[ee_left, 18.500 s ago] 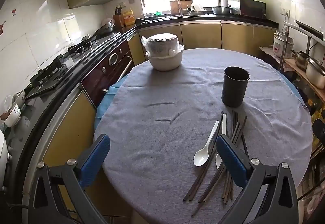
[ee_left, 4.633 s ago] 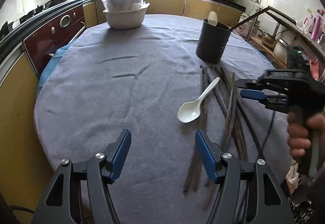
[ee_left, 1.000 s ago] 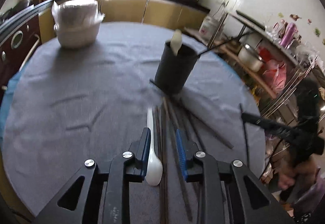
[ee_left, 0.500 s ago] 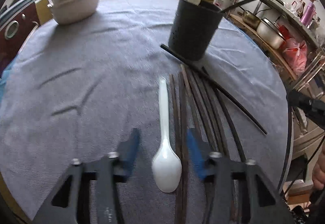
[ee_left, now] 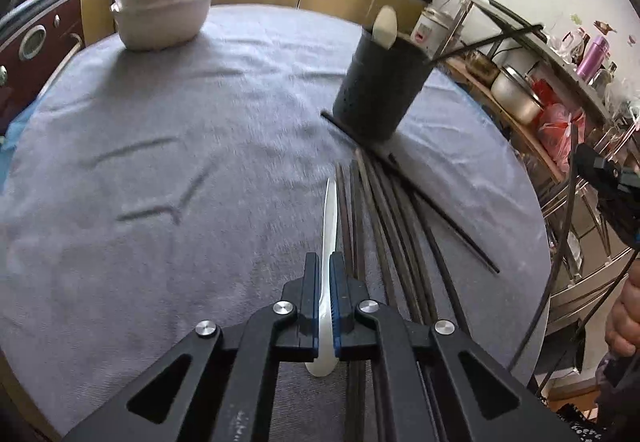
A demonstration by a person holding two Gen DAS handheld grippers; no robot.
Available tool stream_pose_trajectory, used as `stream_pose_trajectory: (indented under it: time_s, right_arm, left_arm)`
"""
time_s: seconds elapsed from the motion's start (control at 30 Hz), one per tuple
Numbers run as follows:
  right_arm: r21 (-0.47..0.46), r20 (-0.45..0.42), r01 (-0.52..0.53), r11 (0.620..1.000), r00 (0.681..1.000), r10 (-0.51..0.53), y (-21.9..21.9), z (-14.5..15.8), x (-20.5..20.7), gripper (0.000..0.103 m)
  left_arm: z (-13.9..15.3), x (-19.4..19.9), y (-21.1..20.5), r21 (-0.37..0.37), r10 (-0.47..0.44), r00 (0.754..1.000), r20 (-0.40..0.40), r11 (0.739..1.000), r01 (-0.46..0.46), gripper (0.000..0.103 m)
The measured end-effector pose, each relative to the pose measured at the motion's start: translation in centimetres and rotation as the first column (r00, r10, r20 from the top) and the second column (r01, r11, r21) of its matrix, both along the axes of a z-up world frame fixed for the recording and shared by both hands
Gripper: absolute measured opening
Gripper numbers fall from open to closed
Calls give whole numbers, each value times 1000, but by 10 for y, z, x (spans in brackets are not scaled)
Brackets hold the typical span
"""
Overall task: Organize utensils
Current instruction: 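Lower the chopstick into the holder with the right tool while the left tool grasps another white spoon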
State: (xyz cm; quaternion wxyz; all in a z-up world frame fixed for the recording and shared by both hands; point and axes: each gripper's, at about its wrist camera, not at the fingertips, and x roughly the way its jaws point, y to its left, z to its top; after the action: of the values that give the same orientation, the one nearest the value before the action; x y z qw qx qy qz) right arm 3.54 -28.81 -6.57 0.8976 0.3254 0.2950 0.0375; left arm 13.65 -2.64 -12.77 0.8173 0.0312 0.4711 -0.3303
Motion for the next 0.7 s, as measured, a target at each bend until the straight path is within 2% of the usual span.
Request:
stream_pose_trajectory:
  time_s: [0.1, 0.13, 0.17, 0.2, 0.23, 0.27, 0.4, 0.43, 0.5, 0.57, 0.6, 0.7]
  right_arm:
    - [-10, 26, -7, 1000, 1000, 7, 5, 11, 4, 6]
    - [-11, 34, -10, 1000, 999, 10, 6, 14, 4, 6]
    - [-18, 41, -14, 1000, 999, 15, 9, 17, 4, 6]
    - [-25, 43, -17, 1000, 999, 18, 11, 17, 3, 6]
    - [-33, 45, -20, 999, 999, 22, 13, 18, 2, 6]
    - [-41, 46, -23, 999, 999, 25, 16, 18, 2, 6]
    - [-26, 46, -16, 1000, 999, 18, 15, 15, 1, 6]
    - [-22, 45, -17, 1000, 999, 18, 15, 16, 1, 6]
    - [-28, 48, -18, 999, 999, 19, 15, 17, -1, 6]
    - [-36, 52, -18, 999, 998, 20, 18, 19, -3, 6]
    - [-34, 55, -20, 999, 998, 22, 18, 20, -3, 6]
    - [-44, 62, -28, 999, 998, 31, 23, 24, -4, 6]
  left_arm:
    - [2, -1, 4, 28, -2, 1000, -1, 1000, 2, 5]
    - [0, -6, 6, 44, -9, 1000, 2, 999, 9, 9]
    - [-2, -8, 6, 54, -9, 1000, -1, 998, 9, 15]
    - [-5, -11, 8, 63, -8, 1000, -12, 998, 9, 32]
    - [-9, -15, 10, 57, -7, 1000, -19, 998, 8, 45]
    - [-11, -18, 13, 50, -8, 1000, -16, 999, 9, 47]
    - [-26, -25, 8, 90, -15, 1000, -20, 996, 16, 47]
    - [-26, -29, 8, 85, -26, 1000, 14, 996, 24, 47]
    - [-27, -30, 7, 85, -39, 999, 31, 996, 36, 47]
    - [-26, -30, 10, 74, -42, 998, 40, 997, 39, 40]
    - [-26, -29, 12, 67, -40, 998, 43, 997, 37, 29]
    - [-27, -26, 19, 28, -33, 999, 22, 999, 32, 29]
